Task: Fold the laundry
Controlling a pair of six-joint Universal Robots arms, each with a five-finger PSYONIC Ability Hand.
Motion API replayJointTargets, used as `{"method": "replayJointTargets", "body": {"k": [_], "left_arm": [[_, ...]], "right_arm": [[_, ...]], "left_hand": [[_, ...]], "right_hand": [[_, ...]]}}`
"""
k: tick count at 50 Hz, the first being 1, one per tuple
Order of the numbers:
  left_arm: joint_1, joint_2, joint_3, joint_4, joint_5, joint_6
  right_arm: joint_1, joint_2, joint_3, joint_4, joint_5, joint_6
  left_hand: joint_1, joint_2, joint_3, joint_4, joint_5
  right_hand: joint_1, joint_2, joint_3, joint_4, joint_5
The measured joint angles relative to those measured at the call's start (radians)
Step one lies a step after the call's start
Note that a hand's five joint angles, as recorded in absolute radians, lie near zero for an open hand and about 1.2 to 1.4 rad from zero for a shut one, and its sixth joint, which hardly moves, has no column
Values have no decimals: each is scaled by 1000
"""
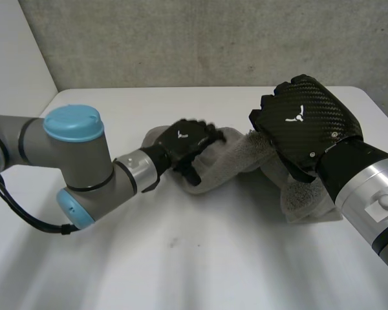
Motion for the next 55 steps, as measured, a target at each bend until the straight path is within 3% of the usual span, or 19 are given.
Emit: {"method": "replayJointTargets", "body": {"k": [5, 6, 10, 21, 26, 30, 31, 35, 37, 38, 39, 46, 55], "left_arm": [[16, -58, 23, -50, -7, 91], [19, -61, 24, -52, -8, 101], [29, -59, 21, -63, -12, 141], [59, 36, 8, -137, -18, 146], [82, 112, -18, -174, -48, 127], [96, 209, -82, -164, -125, 90], [97, 222, -94, -154, -138, 83], [100, 274, -161, -70, -209, 52], [100, 276, -180, -23, -229, 45], [100, 271, -185, -5, -234, 44], [100, 265, -187, 8, -237, 43], [96, 151, -115, 48, -219, 46], [93, -58, 77, -18, -100, 80]], "right_arm": [[-4, -5, 0, 0, -6, 2], [-4, -5, 0, 0, -6, 2], [-12, 0, 1, -5, -7, 3], [-111, 29, -11, -12, -11, 0], [-138, 54, -28, -11, -25, 2], [-141, 72, -37, -8, -42, 5], [-140, 74, -37, -7, -44, 6], [-131, 76, -36, -5, -53, 12], [-123, 67, -34, -5, -57, 14], [-118, 59, -34, -4, -59, 14], [-113, 51, -34, -4, -60, 15], [-72, -53, -29, 0, -92, 15], [-48, -167, -10, 24, -123, 15]], "left_hand": [[236, 249, 249, 250, 252], [412, 402, 390, 390, 396], [714, 705, 704, 704, 710], [830, 868, 866, 865, 858], [835, 872, 870, 871, 862], [835, 869, 870, 870, 864], [810, 825, 825, 824, 835], [335, 353, 355, 352, 355], [335, 353, 355, 352, 355], [187, 193, 194, 190, 195], [187, 193, 194, 190, 195], [90, 81, 82, 79, 84], [81, 71, 72, 69, 75]], "right_hand": [[0, 0, 0, 0, 0], [0, 0, 0, 0, 0], [0, 0, 0, 0, 0], [0, 0, 0, 0, 0], [0, 0, 0, 0, 0], [0, 0, 0, 0, 0], [0, 0, 0, 0, 0], [0, 0, 0, 0, 0], [0, 0, 0, 0, 0], [0, 0, 0, 0, 0], [0, 0, 0, 0, 0], [0, 0, 0, 0, 0], [0, 0, 0, 0, 0]]}}
